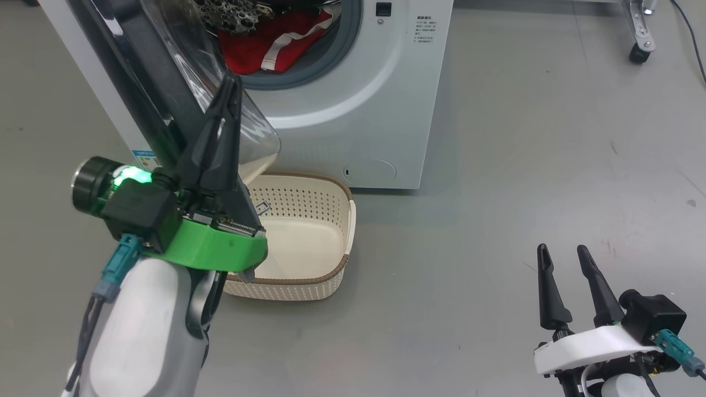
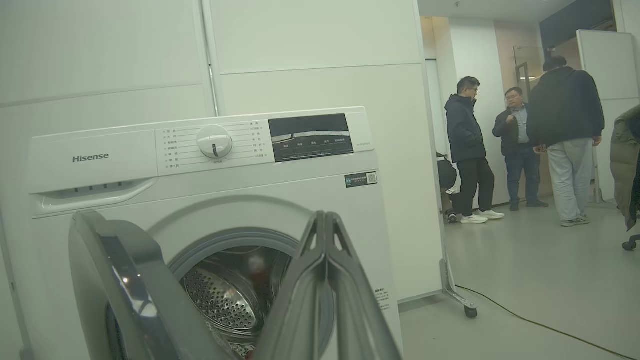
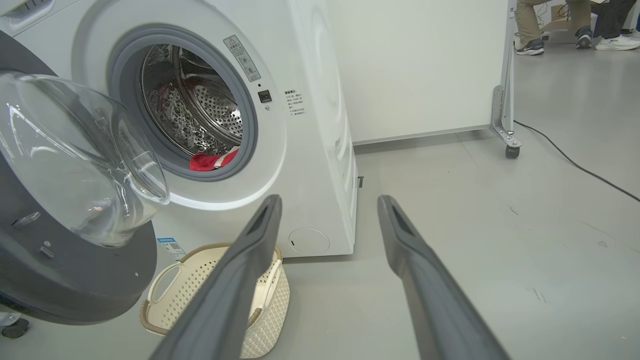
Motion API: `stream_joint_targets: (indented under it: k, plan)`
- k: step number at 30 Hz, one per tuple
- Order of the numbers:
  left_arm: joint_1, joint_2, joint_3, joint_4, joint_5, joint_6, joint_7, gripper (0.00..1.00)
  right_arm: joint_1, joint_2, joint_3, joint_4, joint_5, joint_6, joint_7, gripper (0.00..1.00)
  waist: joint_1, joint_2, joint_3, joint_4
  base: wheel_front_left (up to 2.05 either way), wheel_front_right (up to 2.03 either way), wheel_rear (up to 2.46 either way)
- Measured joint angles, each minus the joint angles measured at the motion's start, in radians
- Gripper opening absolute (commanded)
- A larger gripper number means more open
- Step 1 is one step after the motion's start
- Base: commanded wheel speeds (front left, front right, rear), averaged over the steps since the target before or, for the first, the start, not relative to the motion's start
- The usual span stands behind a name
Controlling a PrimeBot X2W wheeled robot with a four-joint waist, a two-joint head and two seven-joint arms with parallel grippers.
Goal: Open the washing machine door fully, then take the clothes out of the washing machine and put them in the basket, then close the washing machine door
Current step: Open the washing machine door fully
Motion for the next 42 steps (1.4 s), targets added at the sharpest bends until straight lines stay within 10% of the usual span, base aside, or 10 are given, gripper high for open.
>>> stream_joint_targets:
  k: [42]
  plan:
    - [0.120, 0.000, -0.031, 0.363, -0.168, 0.016, 0.107, 0.00, -0.001, 0.043, -0.039, 0.023, -0.023, 0.044, 0.000, 1.00, 0.0000, 0.0000, 0.021, -0.055, 0.00, 0.00, 0.00]
